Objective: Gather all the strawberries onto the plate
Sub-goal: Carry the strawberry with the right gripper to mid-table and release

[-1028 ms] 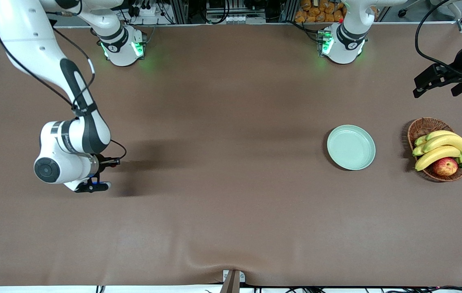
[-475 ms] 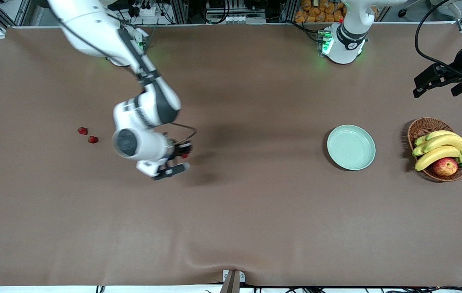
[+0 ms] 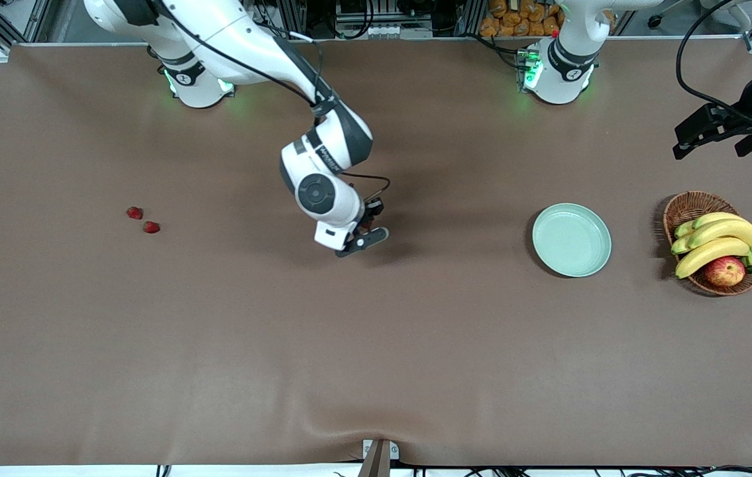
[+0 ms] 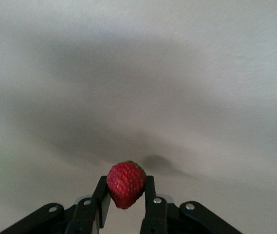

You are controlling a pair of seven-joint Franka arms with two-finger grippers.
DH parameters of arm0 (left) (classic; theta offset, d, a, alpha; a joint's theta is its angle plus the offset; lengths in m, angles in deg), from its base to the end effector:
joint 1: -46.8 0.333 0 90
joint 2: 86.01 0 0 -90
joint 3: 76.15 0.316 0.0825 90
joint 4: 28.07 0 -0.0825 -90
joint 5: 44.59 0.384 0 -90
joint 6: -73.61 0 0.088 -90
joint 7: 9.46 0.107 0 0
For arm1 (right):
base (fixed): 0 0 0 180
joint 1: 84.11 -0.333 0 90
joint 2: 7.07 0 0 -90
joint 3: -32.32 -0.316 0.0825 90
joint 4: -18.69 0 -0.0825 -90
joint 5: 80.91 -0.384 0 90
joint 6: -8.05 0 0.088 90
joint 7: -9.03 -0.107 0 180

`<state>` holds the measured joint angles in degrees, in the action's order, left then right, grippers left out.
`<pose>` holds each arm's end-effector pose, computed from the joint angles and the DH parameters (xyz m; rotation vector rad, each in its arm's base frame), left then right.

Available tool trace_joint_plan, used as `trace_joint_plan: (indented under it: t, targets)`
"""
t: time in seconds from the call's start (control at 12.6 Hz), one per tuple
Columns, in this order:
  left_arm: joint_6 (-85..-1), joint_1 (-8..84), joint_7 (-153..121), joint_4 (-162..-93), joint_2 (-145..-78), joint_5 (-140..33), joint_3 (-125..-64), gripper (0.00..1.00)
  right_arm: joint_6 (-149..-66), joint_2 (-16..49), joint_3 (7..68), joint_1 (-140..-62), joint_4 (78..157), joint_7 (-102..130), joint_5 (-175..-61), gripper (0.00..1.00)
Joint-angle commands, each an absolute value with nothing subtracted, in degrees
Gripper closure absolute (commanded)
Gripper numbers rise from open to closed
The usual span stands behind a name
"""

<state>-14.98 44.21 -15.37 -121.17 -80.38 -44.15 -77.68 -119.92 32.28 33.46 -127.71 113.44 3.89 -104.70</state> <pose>0.5198 -0.0374 0.6497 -3.1325 -0.0495 -0.0319 0.4889 0.4658 0.2030 -2.8406 -0.5467 0.3151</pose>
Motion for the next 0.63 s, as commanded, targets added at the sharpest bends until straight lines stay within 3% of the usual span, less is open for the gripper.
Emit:
trace_joint_plan:
  t: [0.0,0.16,0.4,0.55]
  targets:
    - [-15.1,44.6,-14.9,-121.3,-79.7,-44.2,-77.8,0.00,-119.2,33.8,34.3,-129.0,111.6,4.2,-106.1,0.78]
    - [-15.2,44.6,-14.9,-121.3,-79.7,-44.2,-77.8,0.00,-119.2,34.2,34.3,-129.4,111.6,4.3,-106.0,0.70]
    - [-15.2,44.6,-14.9,-121.3,-79.7,-44.3,-77.8,0.00,-119.2,34.2,34.4,-129.3,111.6,4.4,-105.5,0.25]
    - [-15.2,44.6,-14.9,-121.3,-79.7,-44.3,-77.8,0.00,-119.0,33.9,35.0,-128.8,111.6,4.3,-105.5,0.14]
